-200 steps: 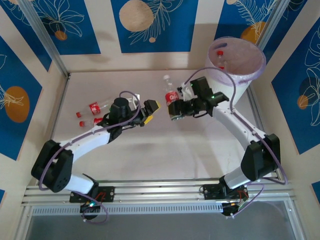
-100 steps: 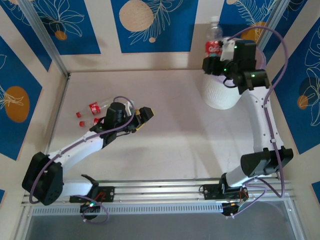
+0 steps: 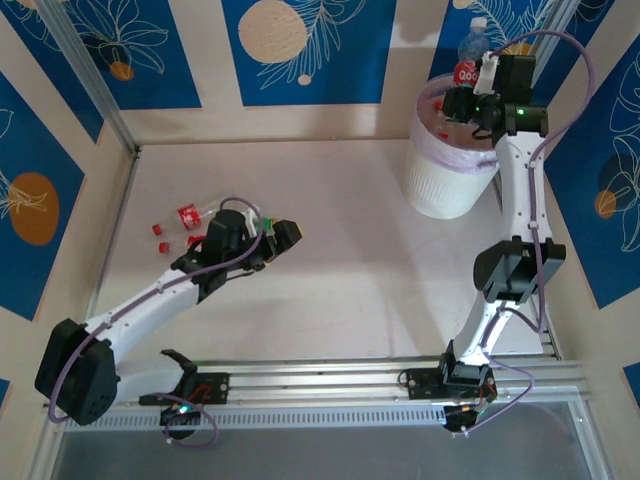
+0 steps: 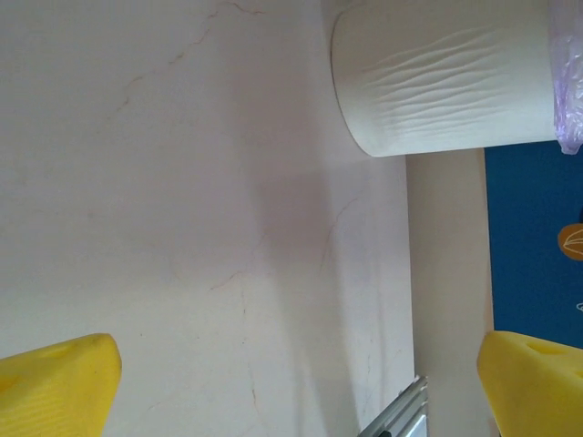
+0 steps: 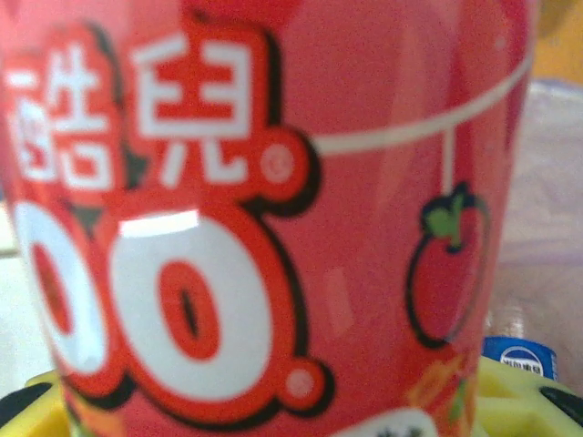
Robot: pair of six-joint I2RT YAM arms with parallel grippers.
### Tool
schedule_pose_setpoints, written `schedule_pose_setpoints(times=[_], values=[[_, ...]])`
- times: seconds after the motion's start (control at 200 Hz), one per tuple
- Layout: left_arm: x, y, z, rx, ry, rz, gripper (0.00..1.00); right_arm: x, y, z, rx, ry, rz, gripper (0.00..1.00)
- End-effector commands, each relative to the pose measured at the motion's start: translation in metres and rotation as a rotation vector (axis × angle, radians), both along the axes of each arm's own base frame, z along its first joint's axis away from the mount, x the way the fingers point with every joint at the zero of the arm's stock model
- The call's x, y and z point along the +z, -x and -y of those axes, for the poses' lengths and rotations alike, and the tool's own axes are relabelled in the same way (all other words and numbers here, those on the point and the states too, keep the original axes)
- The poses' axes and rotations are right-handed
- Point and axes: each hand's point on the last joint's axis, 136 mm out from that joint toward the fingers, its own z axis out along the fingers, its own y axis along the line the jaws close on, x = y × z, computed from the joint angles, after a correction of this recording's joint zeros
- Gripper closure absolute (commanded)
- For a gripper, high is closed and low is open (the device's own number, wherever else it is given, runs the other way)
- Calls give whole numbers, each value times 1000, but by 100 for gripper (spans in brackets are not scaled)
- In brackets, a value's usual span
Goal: Put the plastic bottles in the bin
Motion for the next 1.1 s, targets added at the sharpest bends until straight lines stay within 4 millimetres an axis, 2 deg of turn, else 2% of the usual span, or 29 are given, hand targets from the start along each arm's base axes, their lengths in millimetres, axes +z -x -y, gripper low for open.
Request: schedule_pose_setpoints(times=[0.0,0.315,0.53,0.71,0.815,0.95,1.095], values=[[-1,2,-11,18,-47,19,0,-9,4,9,-6,21,-45,100],[-3,2,-18,36,-90,16,0,-68,4,22,-4,13,-208,100],[-7,1,-19,43,-104,8,0,-96,0,23,11,10,-269,97],[-10,0,-19,45,-111,1,0,-114,-2,21,22,-11,-299,80],[-11,-1,-19,45,-116,-2,0,-122,-3,21,22,-19,-315,59],[-14,-2,-19,43,-120,-8,0,-120,-4,21,12,-33,-307,40],[-16,-2,-18,39,-117,-12,0,-113,-6,20,14,-33,-297,28]])
